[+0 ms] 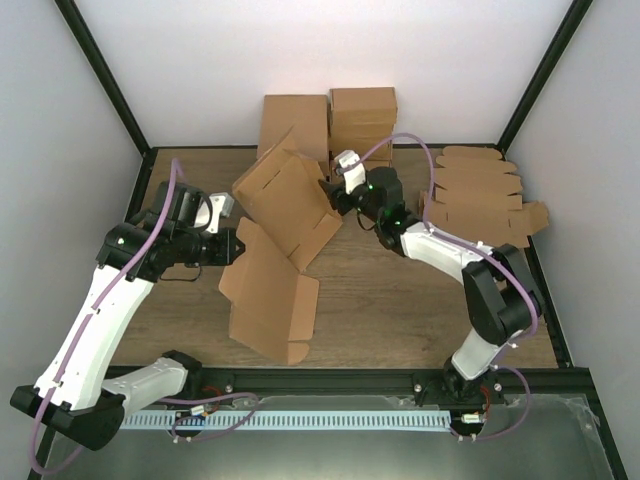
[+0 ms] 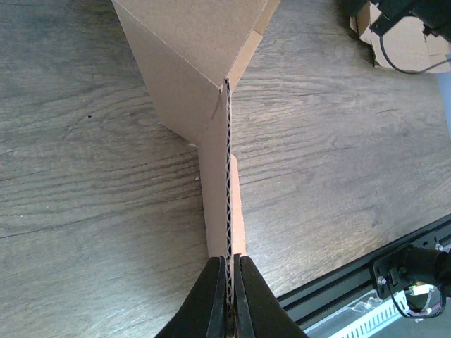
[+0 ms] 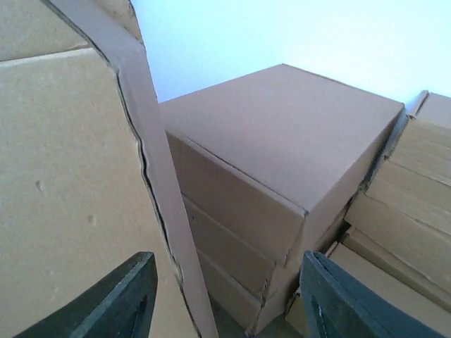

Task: Fold the paper box

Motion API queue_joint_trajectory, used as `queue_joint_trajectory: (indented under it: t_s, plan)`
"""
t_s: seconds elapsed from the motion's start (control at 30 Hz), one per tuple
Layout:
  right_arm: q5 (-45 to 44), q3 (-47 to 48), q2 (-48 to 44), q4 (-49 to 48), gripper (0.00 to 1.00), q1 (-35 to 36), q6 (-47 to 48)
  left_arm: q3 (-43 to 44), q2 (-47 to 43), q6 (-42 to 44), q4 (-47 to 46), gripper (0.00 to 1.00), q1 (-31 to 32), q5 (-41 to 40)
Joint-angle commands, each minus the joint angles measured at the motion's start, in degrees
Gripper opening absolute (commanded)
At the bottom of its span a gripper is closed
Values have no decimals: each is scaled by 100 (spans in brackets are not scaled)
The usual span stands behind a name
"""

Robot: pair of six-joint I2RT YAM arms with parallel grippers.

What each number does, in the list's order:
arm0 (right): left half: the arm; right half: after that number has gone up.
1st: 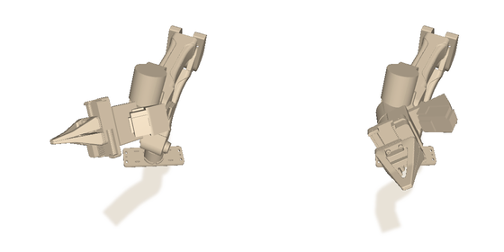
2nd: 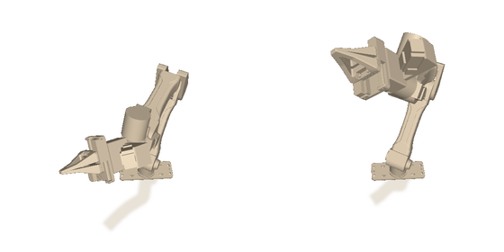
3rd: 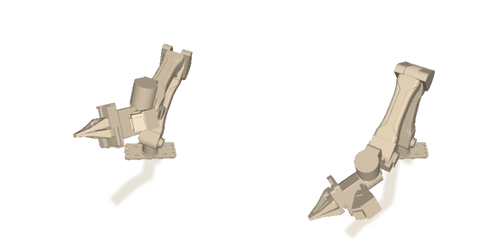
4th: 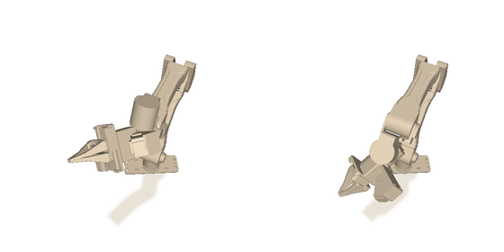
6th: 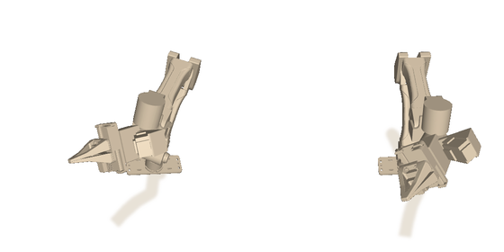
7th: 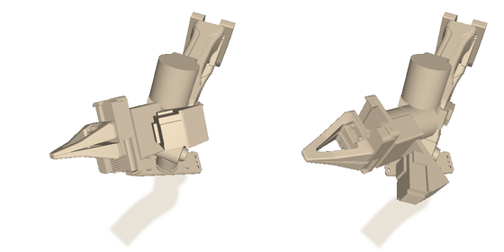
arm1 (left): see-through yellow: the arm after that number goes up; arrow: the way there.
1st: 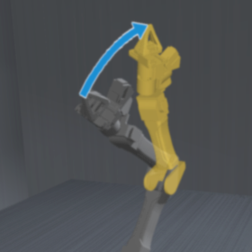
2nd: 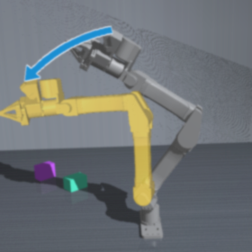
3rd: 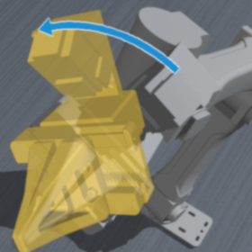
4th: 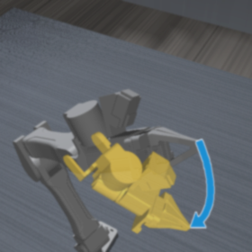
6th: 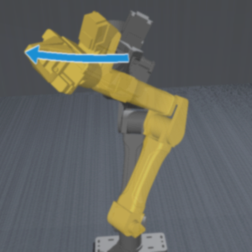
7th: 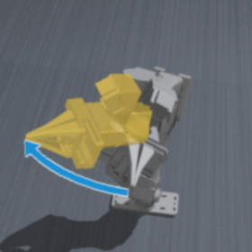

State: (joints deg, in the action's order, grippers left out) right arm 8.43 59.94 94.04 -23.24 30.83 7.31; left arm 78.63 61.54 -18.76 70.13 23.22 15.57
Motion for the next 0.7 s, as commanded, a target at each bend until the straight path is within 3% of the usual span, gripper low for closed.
queue_joint_trajectory:
  t_s: [0.0,0.13,0.5,0.63,0.67]
  plan:
    - [495,492,325,-97,56,-41,162,-41,11,119,-74,4,-2,98]
    - [548,671,500,-87,47,-42,183,-45,1,119,-96,4,-3,113]
    - [465,387,186,-358,2,-33,-114,-41,-66,85,-269,4,-3,306]
    - [219,84,-139,-410,1,-25,-411,-11,-133,16,-435,11,-2,495]
    - [140,-10,-240,-438,1,-24,-508,12,-152,-4,-471,18,-2,525]
